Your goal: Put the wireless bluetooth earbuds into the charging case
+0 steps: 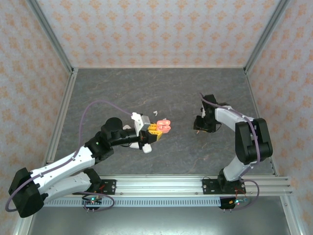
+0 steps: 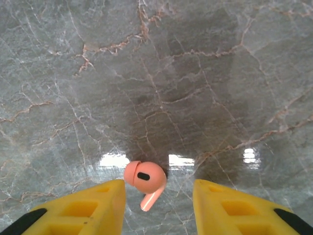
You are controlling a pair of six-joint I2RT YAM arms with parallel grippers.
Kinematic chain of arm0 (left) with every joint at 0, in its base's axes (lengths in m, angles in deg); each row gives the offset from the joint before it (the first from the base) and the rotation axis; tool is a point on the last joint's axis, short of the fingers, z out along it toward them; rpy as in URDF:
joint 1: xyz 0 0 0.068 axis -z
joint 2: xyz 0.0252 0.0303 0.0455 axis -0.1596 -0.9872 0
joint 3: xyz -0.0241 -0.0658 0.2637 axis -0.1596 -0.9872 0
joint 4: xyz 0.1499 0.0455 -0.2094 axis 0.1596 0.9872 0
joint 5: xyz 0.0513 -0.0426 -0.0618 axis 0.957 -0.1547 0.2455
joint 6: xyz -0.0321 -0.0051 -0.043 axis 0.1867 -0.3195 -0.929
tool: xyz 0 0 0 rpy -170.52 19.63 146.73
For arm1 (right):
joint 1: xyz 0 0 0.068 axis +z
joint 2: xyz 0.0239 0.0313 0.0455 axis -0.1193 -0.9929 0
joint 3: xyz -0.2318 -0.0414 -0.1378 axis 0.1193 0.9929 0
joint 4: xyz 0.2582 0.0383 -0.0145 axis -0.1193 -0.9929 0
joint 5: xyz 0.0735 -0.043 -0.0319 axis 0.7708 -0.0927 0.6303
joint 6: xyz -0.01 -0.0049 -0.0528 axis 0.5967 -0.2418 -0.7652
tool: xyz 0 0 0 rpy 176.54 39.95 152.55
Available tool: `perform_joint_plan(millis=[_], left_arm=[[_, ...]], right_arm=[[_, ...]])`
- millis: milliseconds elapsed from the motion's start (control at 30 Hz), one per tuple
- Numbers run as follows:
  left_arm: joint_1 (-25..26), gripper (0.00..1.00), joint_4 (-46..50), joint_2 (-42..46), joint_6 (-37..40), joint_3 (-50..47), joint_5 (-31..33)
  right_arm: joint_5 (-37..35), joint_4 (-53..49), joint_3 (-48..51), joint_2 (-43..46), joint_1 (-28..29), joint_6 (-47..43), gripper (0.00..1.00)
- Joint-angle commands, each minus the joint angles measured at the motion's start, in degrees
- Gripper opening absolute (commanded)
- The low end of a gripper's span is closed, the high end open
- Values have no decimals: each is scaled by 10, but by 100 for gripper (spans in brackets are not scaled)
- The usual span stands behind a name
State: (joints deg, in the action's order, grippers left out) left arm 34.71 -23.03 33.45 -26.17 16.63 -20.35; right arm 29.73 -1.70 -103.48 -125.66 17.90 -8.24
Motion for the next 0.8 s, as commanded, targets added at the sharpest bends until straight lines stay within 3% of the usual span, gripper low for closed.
perform_joint_plan(millis=[0, 500, 767], left_arm=[[5, 0, 2, 11, 14, -5, 12], [5, 0, 9, 4, 21, 1, 13], [5, 0, 11, 2, 21, 1, 15]], right_arm=[[8, 11, -19, -11, -3, -9, 40], [25, 16, -24, -46, -3, -17, 33], [27, 20, -20, -30, -3, -28, 24]])
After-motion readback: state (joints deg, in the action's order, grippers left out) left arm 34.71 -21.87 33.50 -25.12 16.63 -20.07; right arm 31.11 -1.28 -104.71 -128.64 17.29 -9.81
